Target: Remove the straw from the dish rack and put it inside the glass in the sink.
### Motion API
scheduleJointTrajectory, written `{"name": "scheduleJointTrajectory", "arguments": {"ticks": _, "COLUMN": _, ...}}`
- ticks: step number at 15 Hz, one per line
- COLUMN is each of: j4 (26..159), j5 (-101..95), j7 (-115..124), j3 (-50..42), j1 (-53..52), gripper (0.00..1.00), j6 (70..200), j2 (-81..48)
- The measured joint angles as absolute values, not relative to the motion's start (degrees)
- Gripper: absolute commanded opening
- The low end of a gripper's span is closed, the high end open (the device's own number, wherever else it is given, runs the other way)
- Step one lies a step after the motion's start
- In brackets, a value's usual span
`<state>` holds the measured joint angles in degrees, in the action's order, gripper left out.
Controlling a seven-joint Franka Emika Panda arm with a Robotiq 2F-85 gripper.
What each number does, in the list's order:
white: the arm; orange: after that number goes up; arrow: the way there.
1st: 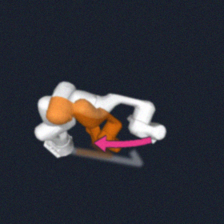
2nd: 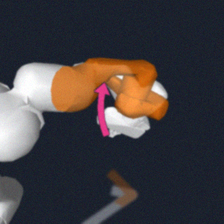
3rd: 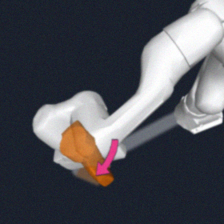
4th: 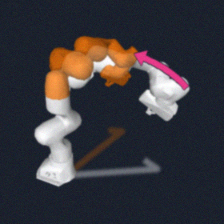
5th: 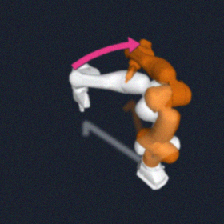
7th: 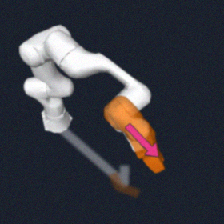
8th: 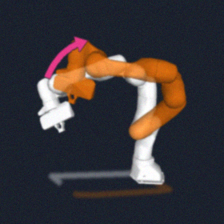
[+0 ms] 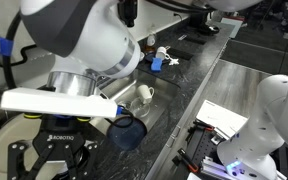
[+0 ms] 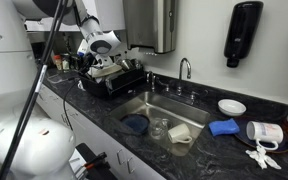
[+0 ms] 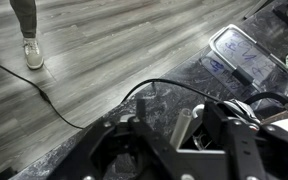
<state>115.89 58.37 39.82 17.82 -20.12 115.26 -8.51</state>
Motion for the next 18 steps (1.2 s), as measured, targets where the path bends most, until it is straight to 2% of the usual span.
{"name": "scheduleJointTrajectory", "arguments": {"ticks": 4, "j4": 115.6, "j5": 58.4, "j7": 39.8, "j3": 17.8, "j1": -20.1, "gripper": 0.03, "j6": 115.3, "j2": -9.0}}
{"name": "scheduleJointTrajectory", "arguments": {"ticks": 5, "j4": 115.4, "j5": 58.4, "j7": 39.8, "j3": 17.8, "j1": -20.1, "gripper": 0.00, "j6": 115.3, "j2": -9.1}}
{"name": "scheduleJointTrajectory", "arguments": {"ticks": 8, "j4": 115.2, "j5": 58.3, "j7": 40.4, "j3": 17.6, "j1": -20.1, "gripper": 0.03, "j6": 114.6, "j2": -9.4}}
{"name": "scheduleJointTrajectory", "arguments": {"ticks": 13, "j4": 115.0, "j5": 58.3, "j7": 40.2, "j3": 17.1, "j1": -19.7, "gripper": 0.03, "j6": 113.8, "j2": -8.7}}
{"name": "scheduleJointTrajectory", "arguments": {"ticks": 18, "j4": 114.6, "j5": 58.3, "j7": 40.1, "j3": 14.8, "j1": -17.5, "gripper": 0.03, "j6": 108.9, "j2": -1.9}}
